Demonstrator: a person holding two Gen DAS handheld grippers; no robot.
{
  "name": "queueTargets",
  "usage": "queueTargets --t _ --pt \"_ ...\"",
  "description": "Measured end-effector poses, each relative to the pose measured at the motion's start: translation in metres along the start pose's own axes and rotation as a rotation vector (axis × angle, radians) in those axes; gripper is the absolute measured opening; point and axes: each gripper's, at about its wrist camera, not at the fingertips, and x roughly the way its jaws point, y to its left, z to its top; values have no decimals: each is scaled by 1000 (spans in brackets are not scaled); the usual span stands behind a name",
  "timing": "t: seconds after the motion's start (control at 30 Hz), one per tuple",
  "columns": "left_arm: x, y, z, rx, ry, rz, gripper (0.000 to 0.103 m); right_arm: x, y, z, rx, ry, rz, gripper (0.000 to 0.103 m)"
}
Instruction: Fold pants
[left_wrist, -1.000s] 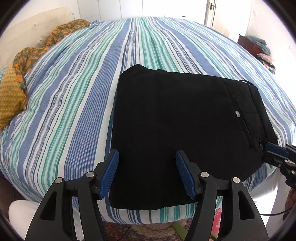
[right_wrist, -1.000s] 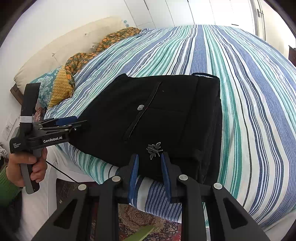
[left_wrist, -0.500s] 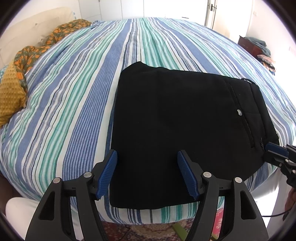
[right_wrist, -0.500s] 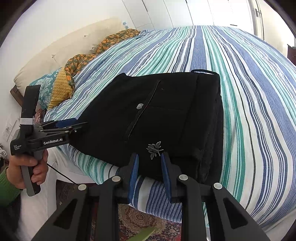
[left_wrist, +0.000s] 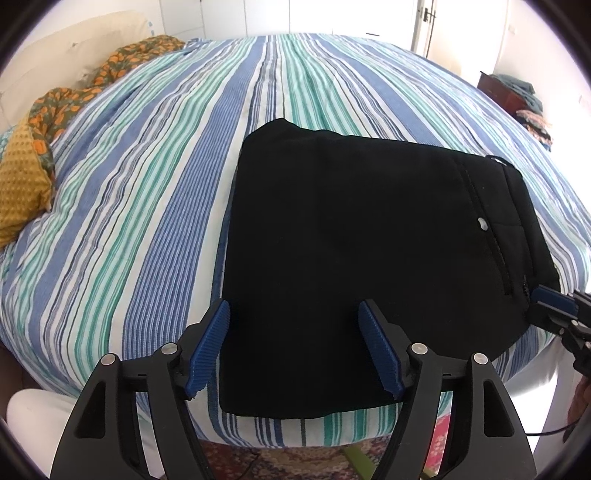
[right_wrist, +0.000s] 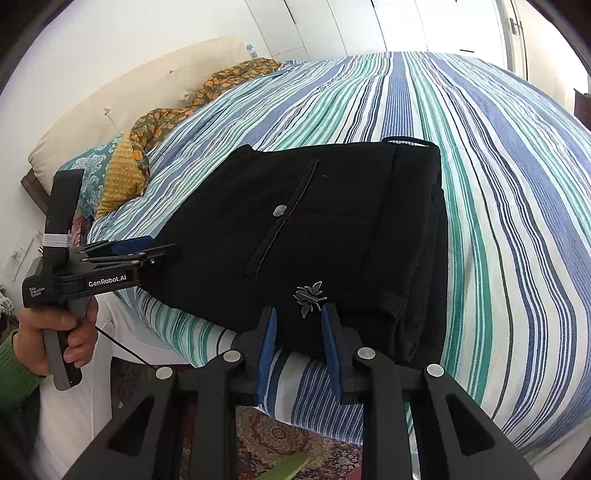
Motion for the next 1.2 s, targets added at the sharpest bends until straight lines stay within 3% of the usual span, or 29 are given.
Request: queueTargets --t 1.0,1.07,1.17,1.2 --pt "4 1 0 -10 6 -3 79 3 1 0 1 -10 4 25" --pt "0 5 2 -25 18 -29 79 2 1 1 4 -9 7 25" --pt "-17 30 10 -132 8 -168 79 -14 -7 11 67 -29 77 31" --pt "-21 41 13 -175 0 -213 79 -26 -15 15 116 -66 115 39"
